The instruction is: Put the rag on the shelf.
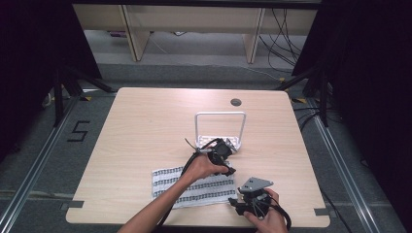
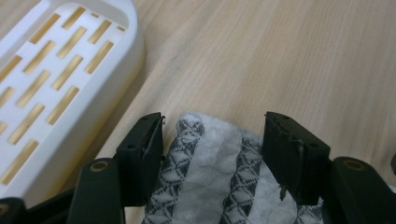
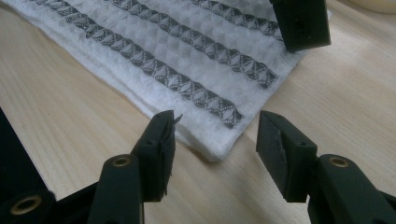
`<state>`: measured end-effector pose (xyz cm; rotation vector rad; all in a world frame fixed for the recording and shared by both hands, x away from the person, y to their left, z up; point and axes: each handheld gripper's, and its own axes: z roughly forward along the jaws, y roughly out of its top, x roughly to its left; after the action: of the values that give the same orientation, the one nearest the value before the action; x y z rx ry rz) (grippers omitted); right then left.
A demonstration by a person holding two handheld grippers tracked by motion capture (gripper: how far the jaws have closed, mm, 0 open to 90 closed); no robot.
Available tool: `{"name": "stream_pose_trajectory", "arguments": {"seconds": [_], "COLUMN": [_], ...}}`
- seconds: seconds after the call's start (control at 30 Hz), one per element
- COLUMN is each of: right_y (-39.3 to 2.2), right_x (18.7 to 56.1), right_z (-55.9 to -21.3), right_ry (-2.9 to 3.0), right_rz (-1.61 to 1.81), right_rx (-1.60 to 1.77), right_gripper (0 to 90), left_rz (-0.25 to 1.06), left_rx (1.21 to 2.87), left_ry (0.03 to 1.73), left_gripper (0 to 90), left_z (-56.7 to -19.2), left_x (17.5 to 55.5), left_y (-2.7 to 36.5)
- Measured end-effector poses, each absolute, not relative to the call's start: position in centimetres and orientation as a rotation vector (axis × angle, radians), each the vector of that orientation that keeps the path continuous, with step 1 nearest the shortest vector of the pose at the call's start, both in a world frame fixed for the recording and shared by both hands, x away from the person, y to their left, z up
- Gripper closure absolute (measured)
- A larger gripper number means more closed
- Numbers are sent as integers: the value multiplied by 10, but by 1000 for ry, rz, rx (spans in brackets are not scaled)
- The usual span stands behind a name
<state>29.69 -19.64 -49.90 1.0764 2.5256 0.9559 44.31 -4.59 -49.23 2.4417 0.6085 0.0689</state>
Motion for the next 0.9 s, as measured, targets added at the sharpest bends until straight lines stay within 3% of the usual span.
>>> {"name": "stream_pose_trajectory", "arguments": {"seconds": [0.17, 0.3, 0.57, 0.7, 0.9], "right_y": [-196, -195, -194, -195, -195], "right_x": [300, 304, 307, 309, 309], "right_z": [-500, -505, -504, -504, -505], "right_ry": [2519, 2524, 2543, 2558, 2549], "right_rz": [948, 962, 942, 947, 973], "right_rx": [1076, 1087, 1029, 1028, 1072], "right_gripper": [496, 532, 718, 807, 855], "left_rz": [55, 66, 104, 102, 78], "left_rx": [2464, 2463, 2481, 2489, 2466], "left_ry": [579, 567, 510, 504, 534], "left_gripper": [421, 498, 707, 776, 826], "left_z": [-493, -494, -494, -493, -491], "left_x": [446, 448, 444, 443, 443], "left_y": [-49, -48, -48, -47, -43]}}
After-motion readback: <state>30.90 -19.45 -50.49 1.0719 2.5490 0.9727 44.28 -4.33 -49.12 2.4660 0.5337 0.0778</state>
